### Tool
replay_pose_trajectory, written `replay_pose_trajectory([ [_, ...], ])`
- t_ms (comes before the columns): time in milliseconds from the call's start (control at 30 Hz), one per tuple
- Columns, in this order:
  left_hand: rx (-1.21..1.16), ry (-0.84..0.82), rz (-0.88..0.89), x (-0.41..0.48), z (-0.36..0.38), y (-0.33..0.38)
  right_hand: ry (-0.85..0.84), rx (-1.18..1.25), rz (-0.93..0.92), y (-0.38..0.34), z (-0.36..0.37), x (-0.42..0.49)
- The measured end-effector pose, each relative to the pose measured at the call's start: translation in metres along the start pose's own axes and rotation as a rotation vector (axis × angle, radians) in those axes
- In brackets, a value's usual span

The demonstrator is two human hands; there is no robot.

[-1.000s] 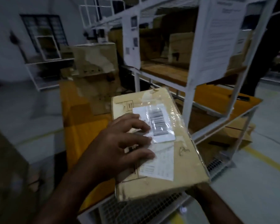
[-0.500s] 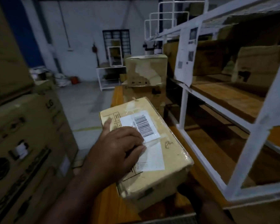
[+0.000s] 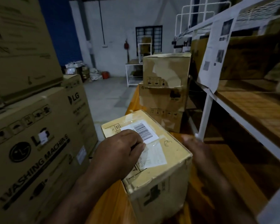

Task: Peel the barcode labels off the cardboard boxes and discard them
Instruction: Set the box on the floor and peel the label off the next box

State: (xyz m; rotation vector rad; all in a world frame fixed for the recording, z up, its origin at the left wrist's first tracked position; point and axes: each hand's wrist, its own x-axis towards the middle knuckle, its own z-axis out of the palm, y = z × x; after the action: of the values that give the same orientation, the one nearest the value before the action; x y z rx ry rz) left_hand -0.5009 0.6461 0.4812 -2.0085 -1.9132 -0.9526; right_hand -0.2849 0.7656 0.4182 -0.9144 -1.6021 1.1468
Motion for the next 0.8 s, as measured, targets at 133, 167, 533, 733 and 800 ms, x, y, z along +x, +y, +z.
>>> replay_pose_trajectory([
  [133,-0.07,-0.105,-0.111,0.013,0.003,-0.005,-0.03,-0.083,-0.313,-0.072,0.013,0.016],
  [167,-0.086,-0.131,-0.112,0.016,0.003,-0.005,-0.152,-0.193,-0.353,-0.08,0.015,0.012],
  [533,-0.103,-0.266,-0.108,0.037,0.002,-0.002,-0.589,-0.943,-0.492,-0.088,0.027,0.048],
  [733,0.0,-0.235,-0.112,0.041,0.006,0.004,-0.535,-1.018,-0.45,-0.089,0.041,0.048],
  [800,0.044,-0.221,-0.074,0.041,0.006,0.003,-0.531,-1.057,-0.435,-0.09,0.046,0.047],
])
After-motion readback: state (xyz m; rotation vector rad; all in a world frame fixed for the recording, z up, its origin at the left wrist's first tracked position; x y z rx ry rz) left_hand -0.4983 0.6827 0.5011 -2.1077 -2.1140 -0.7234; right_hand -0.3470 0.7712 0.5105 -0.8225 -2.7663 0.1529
